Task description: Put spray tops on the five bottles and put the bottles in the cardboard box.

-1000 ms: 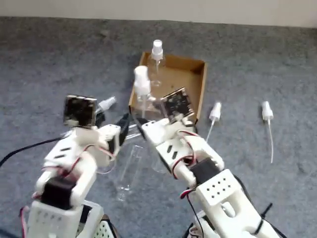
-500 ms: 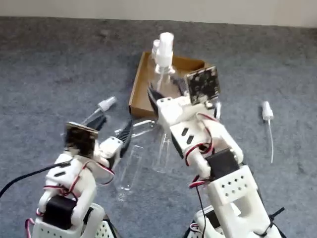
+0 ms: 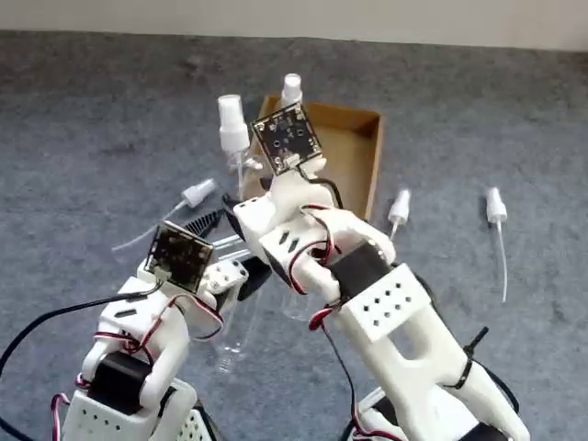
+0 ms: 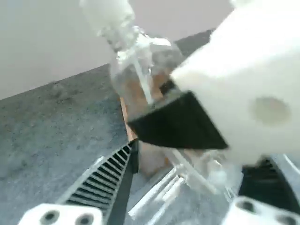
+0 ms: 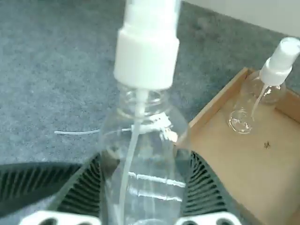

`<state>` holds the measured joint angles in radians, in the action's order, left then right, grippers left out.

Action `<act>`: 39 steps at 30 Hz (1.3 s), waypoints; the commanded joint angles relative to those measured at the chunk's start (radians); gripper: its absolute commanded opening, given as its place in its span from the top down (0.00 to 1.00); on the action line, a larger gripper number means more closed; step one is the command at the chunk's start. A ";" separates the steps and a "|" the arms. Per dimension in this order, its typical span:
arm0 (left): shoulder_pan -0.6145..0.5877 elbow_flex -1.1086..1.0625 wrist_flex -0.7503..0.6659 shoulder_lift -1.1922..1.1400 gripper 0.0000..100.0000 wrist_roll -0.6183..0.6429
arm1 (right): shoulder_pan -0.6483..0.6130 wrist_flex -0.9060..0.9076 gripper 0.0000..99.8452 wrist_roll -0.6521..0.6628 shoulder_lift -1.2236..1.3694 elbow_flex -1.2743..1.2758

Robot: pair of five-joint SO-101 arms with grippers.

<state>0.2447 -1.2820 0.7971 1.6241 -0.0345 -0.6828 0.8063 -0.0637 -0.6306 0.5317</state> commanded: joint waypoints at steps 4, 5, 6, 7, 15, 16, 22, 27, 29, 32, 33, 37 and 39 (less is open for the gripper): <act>-0.036 -0.048 -0.109 -0.013 0.71 -0.014 | -0.012 0.148 1.00 0.061 -0.105 -0.114; -0.036 -0.048 -0.110 -0.013 0.71 -0.014 | -0.012 0.170 1.00 0.064 -0.122 -0.122; -0.036 -0.048 -0.109 -0.013 0.71 -0.014 | -0.012 0.186 1.00 0.068 -0.136 -0.127; -0.036 -0.048 -0.109 -0.013 0.71 -0.014 | -0.010 0.202 1.00 0.069 -0.147 -0.131; -0.036 -0.053 -0.107 -0.013 0.72 -0.014 | 0.018 0.286 1.00 0.071 -0.176 -0.189; -0.036 -0.053 -0.107 -0.013 0.72 -0.014 | 0.031 0.289 1.00 0.071 -0.176 -0.202; -0.036 -0.053 -0.106 -0.007 0.72 -0.014 | 0.124 0.255 1.00 0.072 -0.174 -0.216; -0.045 -0.054 -0.064 -0.002 0.72 -0.014 | 0.285 0.119 1.00 0.133 -0.171 -0.211; -0.045 -0.054 -0.058 -0.002 0.72 -0.012 | 0.348 0.077 1.00 0.141 -0.153 -0.205; -0.045 -0.070 -0.061 -0.002 0.72 -0.011 | 0.420 -0.008 1.00 0.141 -0.056 -0.202; -0.045 -0.070 -0.061 -0.002 0.72 -0.011 | 0.437 -0.044 1.00 0.141 -0.010 -0.202; -0.045 -0.071 -0.061 -0.002 0.72 -0.009 | 0.481 -0.191 1.00 0.133 0.168 -0.206; -0.045 -0.071 -0.061 -0.004 0.72 -0.009 | 0.499 -0.265 1.00 0.133 0.242 -0.211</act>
<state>0.2140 -1.3571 0.7357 1.6195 -0.0422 -0.2209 0.6559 0.0637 -0.4603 0.3767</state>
